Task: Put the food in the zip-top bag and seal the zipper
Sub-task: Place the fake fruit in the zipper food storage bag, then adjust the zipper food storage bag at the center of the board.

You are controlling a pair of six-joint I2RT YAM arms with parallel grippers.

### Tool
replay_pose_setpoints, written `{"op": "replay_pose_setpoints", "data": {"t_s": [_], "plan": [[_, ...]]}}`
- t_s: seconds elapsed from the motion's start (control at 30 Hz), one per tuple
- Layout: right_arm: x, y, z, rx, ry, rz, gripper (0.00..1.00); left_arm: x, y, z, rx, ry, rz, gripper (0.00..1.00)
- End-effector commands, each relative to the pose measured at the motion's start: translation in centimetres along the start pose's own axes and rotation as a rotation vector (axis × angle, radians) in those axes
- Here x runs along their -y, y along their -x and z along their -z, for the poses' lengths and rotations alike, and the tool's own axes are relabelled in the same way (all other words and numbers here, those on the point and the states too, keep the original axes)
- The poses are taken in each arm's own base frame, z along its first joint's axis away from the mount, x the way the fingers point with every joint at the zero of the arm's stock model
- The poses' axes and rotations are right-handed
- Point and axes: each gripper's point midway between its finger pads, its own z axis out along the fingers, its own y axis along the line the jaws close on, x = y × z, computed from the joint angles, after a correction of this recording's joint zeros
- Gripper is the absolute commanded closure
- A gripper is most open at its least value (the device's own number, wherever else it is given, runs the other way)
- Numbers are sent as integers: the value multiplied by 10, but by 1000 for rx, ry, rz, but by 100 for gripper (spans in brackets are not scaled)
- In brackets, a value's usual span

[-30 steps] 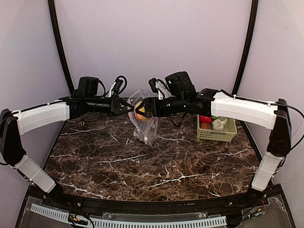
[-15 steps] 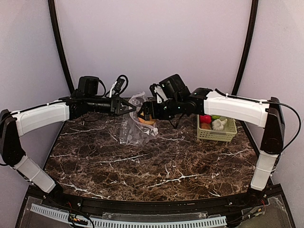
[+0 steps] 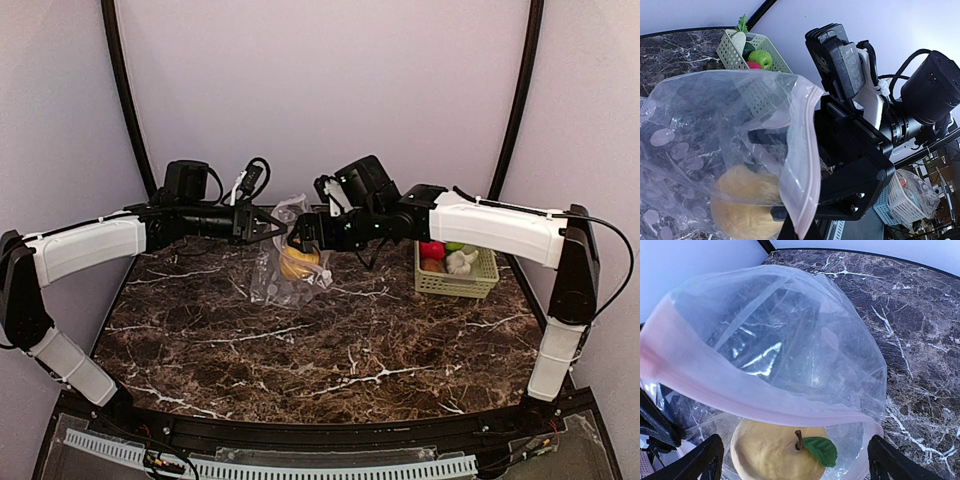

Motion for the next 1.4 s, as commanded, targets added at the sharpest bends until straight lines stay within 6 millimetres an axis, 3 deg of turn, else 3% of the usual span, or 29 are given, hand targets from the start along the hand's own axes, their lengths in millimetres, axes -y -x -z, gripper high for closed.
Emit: {"op": "replay_pose_setpoints", "data": {"t_s": [0.0,0.13,0.33,0.5,0.7,0.93,1.37], "plan": [[-10,9,3,31,29,22,2,13,4,5,12,-20,-39,99],[-16,12,10,47,46,33,2,4,4,7,17,35,-45,99],[-35,19,43,92,98,74,3,-12,6,14,34,147,-58,99],[-18,13,60,95,23,57,10,-13,6,14,39,144,-49,99],[5,-8,42,-9,27,-34,27,-12,6,13,37,133,-44,99],[28,-22,18,-96,16,-128,36,-11,5,13,36,131,-45,99],[29,-33,-4,-183,37,-157,55,-9,6,14,38,130,-49,99]]}}
